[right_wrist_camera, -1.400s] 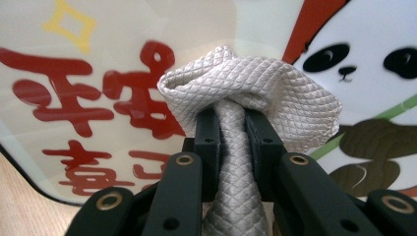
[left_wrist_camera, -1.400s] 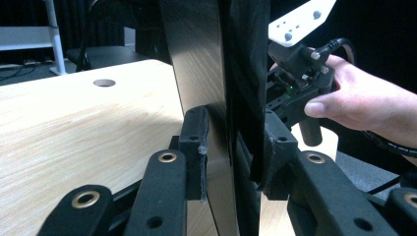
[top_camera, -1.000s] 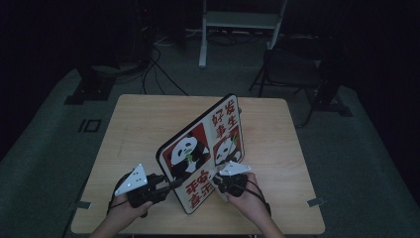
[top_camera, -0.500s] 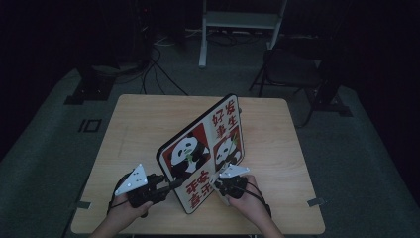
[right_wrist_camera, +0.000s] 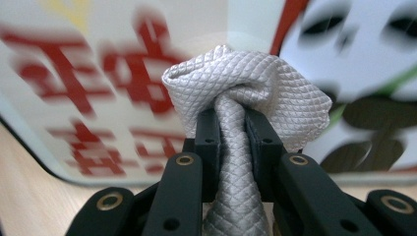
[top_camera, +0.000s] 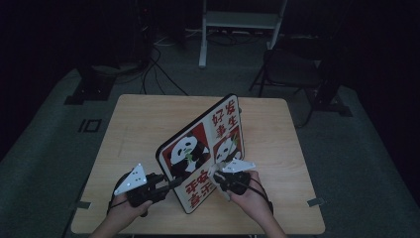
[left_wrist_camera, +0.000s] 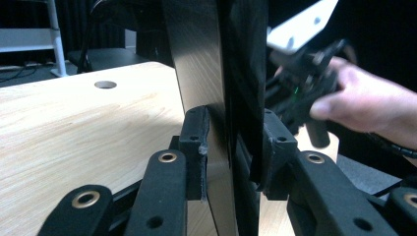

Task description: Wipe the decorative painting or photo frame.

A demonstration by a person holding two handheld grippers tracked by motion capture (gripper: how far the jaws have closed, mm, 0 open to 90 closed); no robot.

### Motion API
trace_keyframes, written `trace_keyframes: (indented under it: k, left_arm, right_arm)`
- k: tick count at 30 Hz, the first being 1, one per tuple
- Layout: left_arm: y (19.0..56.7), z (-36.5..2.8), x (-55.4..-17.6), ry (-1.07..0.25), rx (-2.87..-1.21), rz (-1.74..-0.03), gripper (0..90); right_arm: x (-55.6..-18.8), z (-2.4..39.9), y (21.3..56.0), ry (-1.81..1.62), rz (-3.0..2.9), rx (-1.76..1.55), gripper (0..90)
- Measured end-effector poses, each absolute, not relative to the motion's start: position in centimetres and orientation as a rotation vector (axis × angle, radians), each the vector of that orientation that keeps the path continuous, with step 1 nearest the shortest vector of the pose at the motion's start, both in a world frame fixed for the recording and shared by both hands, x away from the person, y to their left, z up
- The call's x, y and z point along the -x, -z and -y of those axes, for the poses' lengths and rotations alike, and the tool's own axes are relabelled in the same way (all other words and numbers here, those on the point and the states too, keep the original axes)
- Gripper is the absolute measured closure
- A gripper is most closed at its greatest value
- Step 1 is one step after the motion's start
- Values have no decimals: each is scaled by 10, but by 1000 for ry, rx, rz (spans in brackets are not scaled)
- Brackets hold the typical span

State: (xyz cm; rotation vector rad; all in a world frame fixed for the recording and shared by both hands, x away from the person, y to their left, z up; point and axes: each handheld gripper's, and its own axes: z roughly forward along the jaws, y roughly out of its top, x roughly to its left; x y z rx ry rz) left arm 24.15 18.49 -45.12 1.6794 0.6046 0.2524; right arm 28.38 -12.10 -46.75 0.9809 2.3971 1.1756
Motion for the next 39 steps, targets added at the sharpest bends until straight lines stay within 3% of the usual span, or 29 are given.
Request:
trace_keyframes:
  k: [4,11,31,39]
  left_arm:
    - [450,-187,-242,-256,-1656,-620,634]
    - [444,-191,-242,-266,-1636,-632,634]
    - [429,-199,-237,-295,-1575,-632,635]
    - [429,-199,-236,-285,-1582,-631,740]
  right_arm:
    - [-283,119,438,-1261,-2323,-942,782]
    - [-281,113,393,-1398,-2210,-864,782]
    - [-288,89,334,-1542,-2084,-757,782]
    - [-293,74,321,-1546,-2068,-715,781]
